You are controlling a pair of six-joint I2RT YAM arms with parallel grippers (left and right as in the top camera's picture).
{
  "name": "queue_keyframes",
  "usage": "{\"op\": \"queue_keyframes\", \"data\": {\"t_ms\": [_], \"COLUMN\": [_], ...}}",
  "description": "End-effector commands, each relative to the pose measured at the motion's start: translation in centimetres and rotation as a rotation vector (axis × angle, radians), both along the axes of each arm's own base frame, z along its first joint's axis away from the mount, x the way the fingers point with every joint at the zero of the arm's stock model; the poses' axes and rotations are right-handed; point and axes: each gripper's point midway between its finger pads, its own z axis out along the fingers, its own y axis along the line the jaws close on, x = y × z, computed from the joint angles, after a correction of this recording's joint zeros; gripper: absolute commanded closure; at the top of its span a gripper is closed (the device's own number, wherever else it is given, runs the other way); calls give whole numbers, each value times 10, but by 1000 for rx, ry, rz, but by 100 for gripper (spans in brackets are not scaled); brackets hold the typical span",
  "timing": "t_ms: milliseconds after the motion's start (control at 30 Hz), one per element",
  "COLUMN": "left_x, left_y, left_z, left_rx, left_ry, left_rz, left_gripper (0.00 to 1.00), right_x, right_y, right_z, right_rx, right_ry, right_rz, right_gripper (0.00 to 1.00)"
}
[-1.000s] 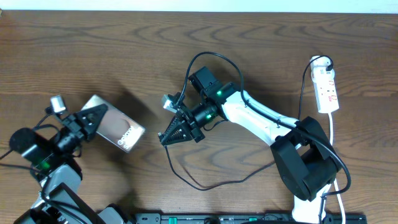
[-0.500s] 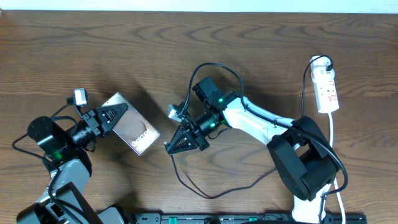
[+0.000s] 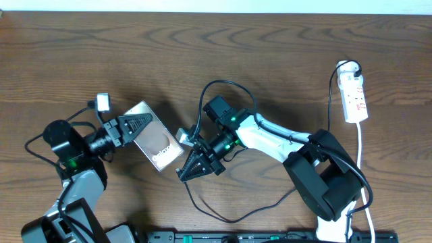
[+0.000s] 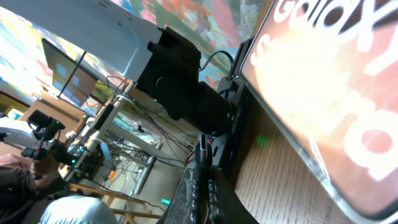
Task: Plug charger to phone and switch on socket
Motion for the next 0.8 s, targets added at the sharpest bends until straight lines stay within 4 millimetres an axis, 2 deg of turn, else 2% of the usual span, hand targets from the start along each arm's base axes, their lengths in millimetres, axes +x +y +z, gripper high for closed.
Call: {"op": "queue_keyframes", "data": {"t_ms": [0,600,767], "left_x": [-4,-4,-5], "left_y": [-6,-6,-14], "left_z": [6,5,5], "left_rx": [19,5,4], "left_ry": [-50,-23,-23], "left_rz": [-42,-42,-70], "left_gripper": [93,93,92], "right_x": [-3,4,4], "right_y": [0,2,2], "right_z": [-2,-19,-19], "right_rx": [28,-28,-22], "right_ry": [4,-88,-95], "right_rz": [12,-5,-6], "right_gripper": [99,99,99]}}
